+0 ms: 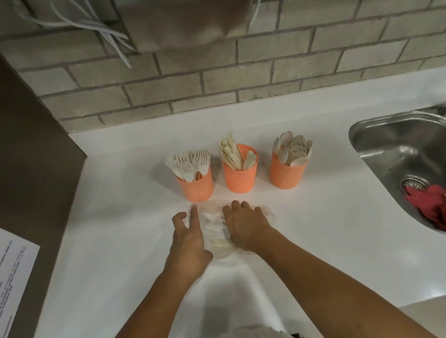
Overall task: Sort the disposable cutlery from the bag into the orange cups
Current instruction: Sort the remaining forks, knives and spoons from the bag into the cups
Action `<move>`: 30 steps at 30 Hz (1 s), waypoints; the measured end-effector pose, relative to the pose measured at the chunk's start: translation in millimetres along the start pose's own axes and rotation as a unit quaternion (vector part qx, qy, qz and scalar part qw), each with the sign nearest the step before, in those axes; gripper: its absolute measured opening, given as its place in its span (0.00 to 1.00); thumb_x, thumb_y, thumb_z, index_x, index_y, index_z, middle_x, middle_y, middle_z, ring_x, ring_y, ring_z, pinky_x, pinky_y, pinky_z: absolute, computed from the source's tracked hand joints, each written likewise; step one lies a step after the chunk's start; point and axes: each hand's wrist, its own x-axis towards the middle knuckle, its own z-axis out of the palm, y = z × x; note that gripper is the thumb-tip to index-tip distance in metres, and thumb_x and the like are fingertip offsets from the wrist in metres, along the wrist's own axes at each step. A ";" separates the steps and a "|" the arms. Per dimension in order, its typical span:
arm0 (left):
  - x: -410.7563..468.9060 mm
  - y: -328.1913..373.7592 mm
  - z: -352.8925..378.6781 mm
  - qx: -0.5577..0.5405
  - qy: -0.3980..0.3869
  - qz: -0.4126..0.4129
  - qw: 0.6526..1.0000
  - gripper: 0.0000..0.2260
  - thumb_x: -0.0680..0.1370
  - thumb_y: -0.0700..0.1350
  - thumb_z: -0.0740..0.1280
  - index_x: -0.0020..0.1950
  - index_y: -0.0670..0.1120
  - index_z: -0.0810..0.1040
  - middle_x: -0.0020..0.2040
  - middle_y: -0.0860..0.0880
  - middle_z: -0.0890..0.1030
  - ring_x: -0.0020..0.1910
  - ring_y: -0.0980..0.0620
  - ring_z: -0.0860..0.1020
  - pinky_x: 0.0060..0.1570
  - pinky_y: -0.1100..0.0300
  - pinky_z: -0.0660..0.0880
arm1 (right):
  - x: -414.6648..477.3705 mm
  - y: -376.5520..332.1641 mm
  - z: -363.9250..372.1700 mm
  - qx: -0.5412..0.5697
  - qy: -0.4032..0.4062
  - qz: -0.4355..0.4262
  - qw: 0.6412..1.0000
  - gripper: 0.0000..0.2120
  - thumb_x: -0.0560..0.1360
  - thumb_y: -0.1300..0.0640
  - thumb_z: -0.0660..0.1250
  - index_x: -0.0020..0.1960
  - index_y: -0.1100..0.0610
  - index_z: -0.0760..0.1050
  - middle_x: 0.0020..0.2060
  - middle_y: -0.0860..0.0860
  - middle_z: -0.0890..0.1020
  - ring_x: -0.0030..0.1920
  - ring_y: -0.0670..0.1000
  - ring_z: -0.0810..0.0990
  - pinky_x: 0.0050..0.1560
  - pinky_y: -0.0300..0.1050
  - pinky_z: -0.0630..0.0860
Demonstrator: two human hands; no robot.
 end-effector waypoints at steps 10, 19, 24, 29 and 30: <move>5.7 -1.9 -10.7 0.003 -0.015 0.008 1.000 0.51 0.74 0.41 0.77 0.84 0.48 0.44 0.77 0.47 0.50 0.65 0.45 0.76 0.57 0.59 0.79 | 2.0 -6.1 6.8 -0.041 0.003 0.043 0.998 0.16 0.80 0.57 0.64 0.66 0.62 0.71 0.60 0.58 0.72 0.58 0.58 0.74 0.54 0.57 0.73; 11.3 -16.6 -14.5 -0.070 -0.053 -0.029 0.996 0.50 0.72 0.40 0.77 0.83 0.50 0.47 0.72 0.48 0.54 0.55 0.46 0.80 0.55 0.57 0.81 | -9.4 28.8 6.8 0.177 0.022 -0.069 0.982 0.06 0.83 0.57 0.56 0.58 0.58 0.64 0.51 0.55 0.70 0.46 0.55 0.69 0.47 0.54 0.70; 14.9 -17.6 -16.4 -0.076 -0.075 -0.035 0.994 0.50 0.74 0.42 0.77 0.84 0.50 0.46 0.73 0.47 0.54 0.51 0.49 0.79 0.48 0.61 0.77 | -18.7 39.2 -4.0 0.394 0.041 -0.035 0.918 0.04 0.84 0.57 0.57 0.53 0.53 0.61 0.41 0.49 0.70 0.40 0.50 0.67 0.44 0.49 0.69; 15.1 -11.5 -20.4 -0.035 -0.098 -0.055 0.993 0.46 0.75 0.49 0.76 0.84 0.48 0.51 0.75 0.47 0.51 0.71 0.45 0.69 0.66 0.57 0.73 | -25.6 32.9 -19.8 0.475 0.075 -0.017 0.877 0.04 0.85 0.55 0.55 0.59 0.51 0.61 0.41 0.54 0.76 0.40 0.56 0.75 0.49 0.60 0.77; 13.8 -8.2 -22.6 -0.016 -0.082 -0.056 0.995 0.45 0.74 0.52 0.76 0.84 0.49 0.53 0.76 0.47 0.52 0.74 0.44 0.64 0.69 0.54 0.70 | -26.8 30.4 -23.8 0.480 0.089 -0.024 0.872 0.06 0.86 0.54 0.55 0.62 0.52 0.61 0.38 0.53 0.74 0.38 0.54 0.74 0.45 0.60 0.77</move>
